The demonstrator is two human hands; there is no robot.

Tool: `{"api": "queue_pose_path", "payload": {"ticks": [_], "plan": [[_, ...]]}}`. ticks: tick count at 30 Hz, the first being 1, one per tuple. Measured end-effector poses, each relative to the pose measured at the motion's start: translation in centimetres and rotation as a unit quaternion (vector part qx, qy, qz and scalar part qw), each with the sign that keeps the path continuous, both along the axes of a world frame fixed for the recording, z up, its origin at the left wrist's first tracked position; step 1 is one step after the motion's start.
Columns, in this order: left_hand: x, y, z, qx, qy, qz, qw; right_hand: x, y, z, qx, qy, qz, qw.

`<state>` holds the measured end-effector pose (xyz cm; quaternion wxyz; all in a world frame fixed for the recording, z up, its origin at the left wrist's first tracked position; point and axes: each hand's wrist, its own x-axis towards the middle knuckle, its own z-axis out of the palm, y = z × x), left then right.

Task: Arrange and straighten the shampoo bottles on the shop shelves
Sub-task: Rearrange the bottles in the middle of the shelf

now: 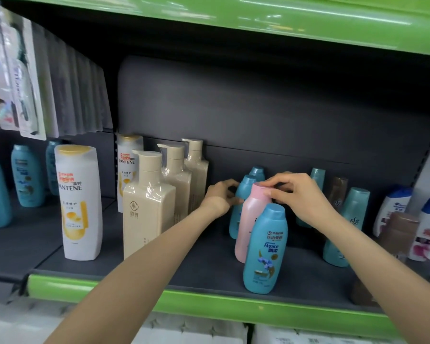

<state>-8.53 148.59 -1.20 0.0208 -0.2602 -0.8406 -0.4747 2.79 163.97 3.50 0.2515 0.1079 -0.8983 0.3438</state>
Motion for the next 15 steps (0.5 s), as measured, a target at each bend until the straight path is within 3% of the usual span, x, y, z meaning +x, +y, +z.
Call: {"api": "queue_pose_path", "payload": {"ticks": [8,12,15], "plan": [[-0.1,-0.3,-0.1,-0.006,-0.016,0.004,1.0,0.1,0.1,-0.2,-0.016,-0.009,0.011,1.0],[0.3,-1.2,0.9,0.08,0.061,0.041,0.994,0.3,0.5,0.3,-0.15,-0.026,0.021,0.988],[0.1,-1.3,1.6,0.062,0.092,0.025,0.993,-2.0,1.5,0.4,-0.206,0.008,-0.045,0.977]]}}
